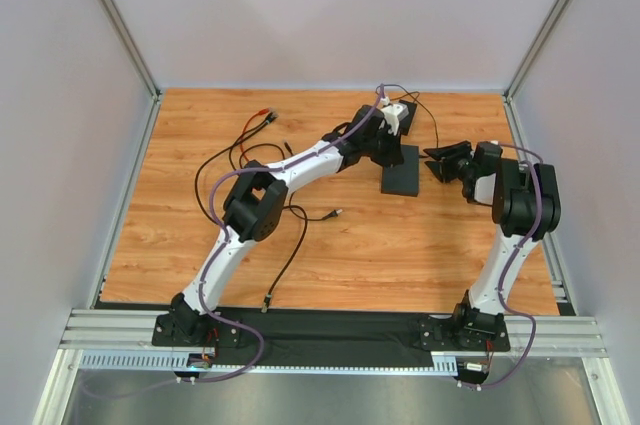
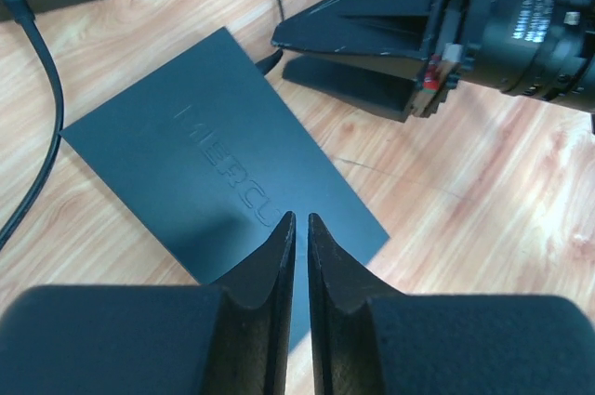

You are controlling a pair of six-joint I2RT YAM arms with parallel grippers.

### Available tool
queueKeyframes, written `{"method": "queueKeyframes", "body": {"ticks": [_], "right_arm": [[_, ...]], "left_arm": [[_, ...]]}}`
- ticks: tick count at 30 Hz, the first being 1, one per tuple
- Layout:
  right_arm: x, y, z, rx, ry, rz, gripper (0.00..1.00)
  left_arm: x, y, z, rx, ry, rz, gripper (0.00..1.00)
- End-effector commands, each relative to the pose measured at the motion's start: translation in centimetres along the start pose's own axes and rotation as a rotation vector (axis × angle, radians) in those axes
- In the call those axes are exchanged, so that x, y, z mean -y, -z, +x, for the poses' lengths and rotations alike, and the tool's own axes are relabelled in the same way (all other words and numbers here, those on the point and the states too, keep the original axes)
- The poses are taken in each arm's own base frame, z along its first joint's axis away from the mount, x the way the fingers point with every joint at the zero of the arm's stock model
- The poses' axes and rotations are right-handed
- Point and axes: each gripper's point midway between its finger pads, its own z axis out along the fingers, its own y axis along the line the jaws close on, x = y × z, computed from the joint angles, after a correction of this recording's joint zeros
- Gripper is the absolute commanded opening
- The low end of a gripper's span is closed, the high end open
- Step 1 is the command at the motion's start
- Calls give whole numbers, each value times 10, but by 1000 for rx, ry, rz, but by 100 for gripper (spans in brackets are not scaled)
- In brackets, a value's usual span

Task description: Pull the plug from the switch port

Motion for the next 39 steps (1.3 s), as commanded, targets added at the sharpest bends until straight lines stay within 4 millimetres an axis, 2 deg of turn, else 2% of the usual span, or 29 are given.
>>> {"method": "queueKeyframes", "body": {"ticks": [1, 2, 8, 12, 17, 26, 39], "right_arm": [[10, -4, 4, -5, -34, -32, 47], [12, -3, 5, 0, -41, -32, 47], [23, 2, 9, 3, -93, -17, 46], [22, -1, 11, -12, -115, -26, 45], [24, -1, 8, -4, -128, -19, 41], [25, -5, 8, -5, -150, -9, 39], [26, -16, 13, -5, -162, 17, 37]], "left_arm": [[-2, -10, 2, -9, 23, 21, 17], [-6, -15, 9, -21, 32, 17, 17], [-14, -30, 17, -23, 94, -5, 16], [-20, -36, 24, -36, 140, -27, 14], [-24, -35, 27, -41, 150, -52, 12], [-37, -30, 39, -80, 203, -140, 9], [-39, -31, 41, -79, 206, -146, 7]]}}
